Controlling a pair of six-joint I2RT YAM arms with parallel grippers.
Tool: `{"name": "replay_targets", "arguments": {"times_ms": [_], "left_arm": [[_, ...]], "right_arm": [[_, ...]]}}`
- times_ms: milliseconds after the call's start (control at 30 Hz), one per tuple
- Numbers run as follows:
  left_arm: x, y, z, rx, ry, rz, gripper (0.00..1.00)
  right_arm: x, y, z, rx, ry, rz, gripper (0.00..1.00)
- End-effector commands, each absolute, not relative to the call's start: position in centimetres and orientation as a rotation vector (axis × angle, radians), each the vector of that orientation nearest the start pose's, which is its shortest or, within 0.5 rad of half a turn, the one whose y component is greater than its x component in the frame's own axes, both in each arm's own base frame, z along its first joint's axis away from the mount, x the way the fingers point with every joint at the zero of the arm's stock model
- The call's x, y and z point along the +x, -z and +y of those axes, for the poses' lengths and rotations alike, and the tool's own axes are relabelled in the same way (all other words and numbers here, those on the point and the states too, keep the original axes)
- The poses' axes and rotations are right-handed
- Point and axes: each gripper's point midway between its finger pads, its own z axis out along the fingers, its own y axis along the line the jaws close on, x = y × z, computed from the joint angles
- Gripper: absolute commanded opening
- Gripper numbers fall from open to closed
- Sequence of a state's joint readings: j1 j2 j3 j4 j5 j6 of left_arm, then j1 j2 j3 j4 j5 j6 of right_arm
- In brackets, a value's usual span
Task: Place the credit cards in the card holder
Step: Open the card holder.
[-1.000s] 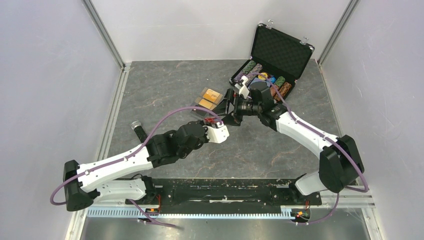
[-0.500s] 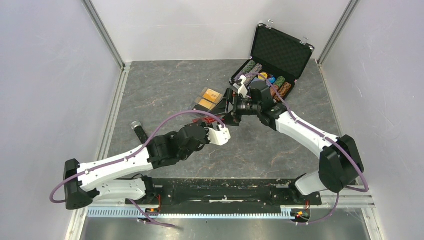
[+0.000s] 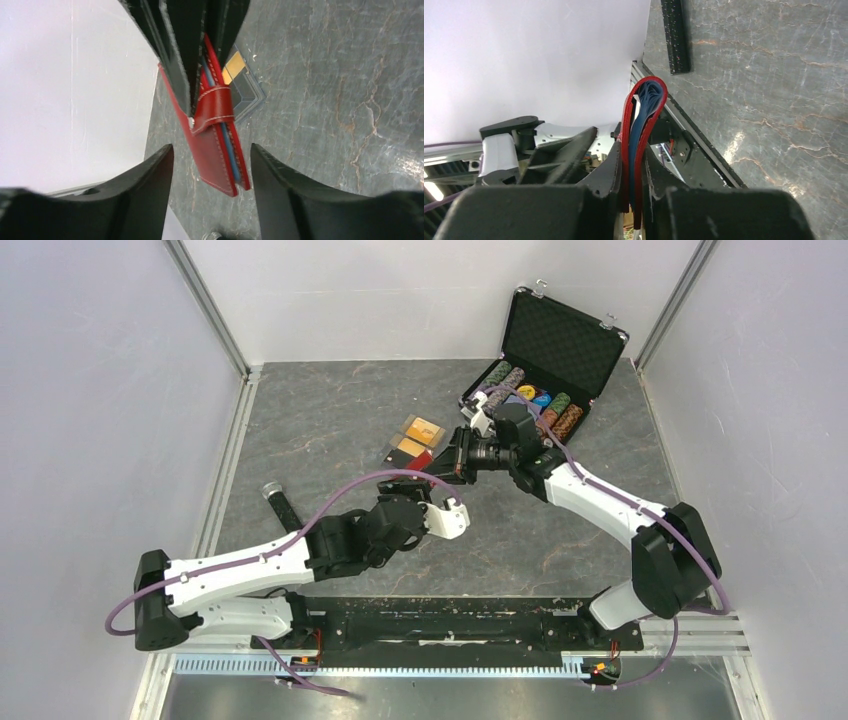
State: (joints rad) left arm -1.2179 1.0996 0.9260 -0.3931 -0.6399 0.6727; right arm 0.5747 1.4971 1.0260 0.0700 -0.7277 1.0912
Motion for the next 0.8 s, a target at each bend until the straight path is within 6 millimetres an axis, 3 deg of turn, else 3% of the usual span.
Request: {"name": "replay_targets", "arguments": {"times_ms": [0, 67, 300, 433, 600, 767], "left_arm": [[22.4, -24.5, -24.6, 1.264, -0.283, 1.5, 0.73], [22.1, -24.3, -25.0, 1.167, -0.195, 1.564, 0.99], [17.3, -22.5, -30.4, 0.817, 0.487, 1.86, 1.0], [15.9, -21.1, -32.4, 0.67, 0.687, 1.989, 1.0], [16.0, -20.3, -33.4, 0.571, 0.796, 2.181, 1.0], [17.9, -20.5, -32.9, 0.515, 1.011, 2.295, 1.0]], "right_arm": [[26.0, -23.0, 33.8, -0.072, -1.626, 2.312, 0.0], [26.5, -22.4, 33.1, -0.098, -1.553, 2.314, 0.0], [28.7, -19.7, 27.6, -0.171, -1.245, 2.326, 0.0], [29.2, -18.3, 24.5, -0.186, -1.149, 2.31, 0.0], [28.6, -17.6, 23.6, -0.303, -1.15, 2.289, 0.0], [27.6, -17.2, 23.5, -0.416, -1.153, 2.273, 0.0]]}}
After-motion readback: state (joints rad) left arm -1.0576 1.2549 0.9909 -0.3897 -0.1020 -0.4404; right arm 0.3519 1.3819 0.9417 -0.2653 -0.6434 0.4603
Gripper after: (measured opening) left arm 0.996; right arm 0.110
